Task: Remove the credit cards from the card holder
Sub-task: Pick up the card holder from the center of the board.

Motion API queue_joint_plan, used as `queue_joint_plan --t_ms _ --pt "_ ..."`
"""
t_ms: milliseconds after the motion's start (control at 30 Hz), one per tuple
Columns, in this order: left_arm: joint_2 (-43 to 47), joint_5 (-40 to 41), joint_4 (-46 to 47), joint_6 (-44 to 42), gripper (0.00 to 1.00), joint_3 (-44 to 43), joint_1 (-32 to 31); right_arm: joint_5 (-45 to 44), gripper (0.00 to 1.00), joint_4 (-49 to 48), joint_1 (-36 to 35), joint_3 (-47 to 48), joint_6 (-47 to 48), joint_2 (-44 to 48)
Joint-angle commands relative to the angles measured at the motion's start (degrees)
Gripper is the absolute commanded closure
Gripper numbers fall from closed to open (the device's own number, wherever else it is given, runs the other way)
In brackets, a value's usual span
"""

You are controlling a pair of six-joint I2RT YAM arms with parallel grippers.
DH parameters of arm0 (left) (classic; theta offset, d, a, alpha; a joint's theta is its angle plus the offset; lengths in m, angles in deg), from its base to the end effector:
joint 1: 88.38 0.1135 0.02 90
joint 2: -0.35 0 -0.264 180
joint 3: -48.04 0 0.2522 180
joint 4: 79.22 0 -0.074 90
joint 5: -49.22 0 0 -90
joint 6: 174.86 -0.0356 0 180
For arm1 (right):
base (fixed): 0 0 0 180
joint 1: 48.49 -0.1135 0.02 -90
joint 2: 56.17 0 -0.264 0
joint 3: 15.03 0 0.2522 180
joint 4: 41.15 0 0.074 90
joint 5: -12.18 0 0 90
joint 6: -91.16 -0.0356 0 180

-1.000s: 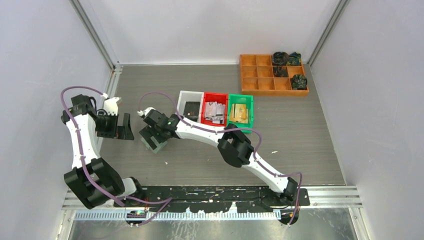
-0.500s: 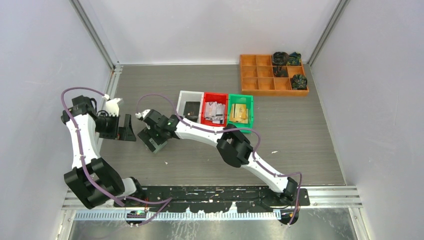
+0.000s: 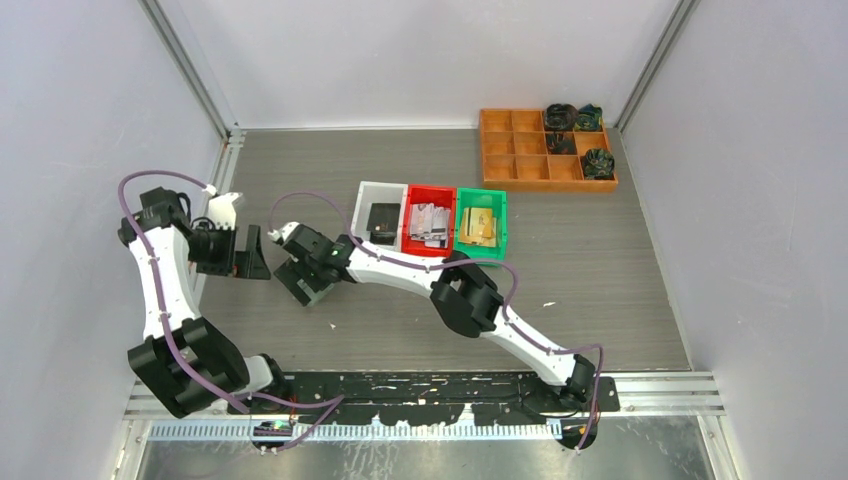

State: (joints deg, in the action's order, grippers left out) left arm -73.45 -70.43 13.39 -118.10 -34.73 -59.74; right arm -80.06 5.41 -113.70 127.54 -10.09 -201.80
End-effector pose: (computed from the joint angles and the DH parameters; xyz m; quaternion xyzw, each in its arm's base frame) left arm 0.1985 0.0883 0.3035 0.0644 0.9600 -0.1682 0.2145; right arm 0.2364 0.5085 0.1656 -0.4197 0.8393 0.1991 0.2824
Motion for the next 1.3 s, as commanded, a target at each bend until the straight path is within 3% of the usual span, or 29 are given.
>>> queue_joint_plan --t_ms 0,133,300,400,633,867,1267 --pt "0.97 -1.53 -1.09 0.02 0.00 -2.47 0.53 -6.22 0.01 0.08 -1.92 -0.65 2.20 -0.16" --pt "0.41 -0.62 0.12 0.72 0.00 -1.63 0.53 -10.29 0.07 -0.59 -4.78 -2.53 2.48 0.49" --pt "-1.71 -1.73 0.42 3.51 0.00 -2.47 0.54 -12.68 0.29 -3.40 -6.50 -6.13 -0.19 2.81" --pt "-2.34 -3.39 0.42 5.40 0.00 -2.87 0.54 -13.55 0.36 -5.57 -6.49 -9.29 -1.28 5.43" --pt "-2.57 -7.57 0.46 6.49 0.00 -2.33 0.36 -13.58 0.39 -16.32 -4.53 -23.38 -5.62 18.28" --pt "-4.69 -13.71 0.05 12.91 0.00 -3.47 -0.50 -10.77 0.46 -27.84 -2.04 -36.70 -11.38 28.69" --pt "-7.31 -22.14 -1.11 19.67 0.04 -5.51 -5.39 -9.56 0.46 -34.45 -0.98 -42.27 -14.80 37.87"
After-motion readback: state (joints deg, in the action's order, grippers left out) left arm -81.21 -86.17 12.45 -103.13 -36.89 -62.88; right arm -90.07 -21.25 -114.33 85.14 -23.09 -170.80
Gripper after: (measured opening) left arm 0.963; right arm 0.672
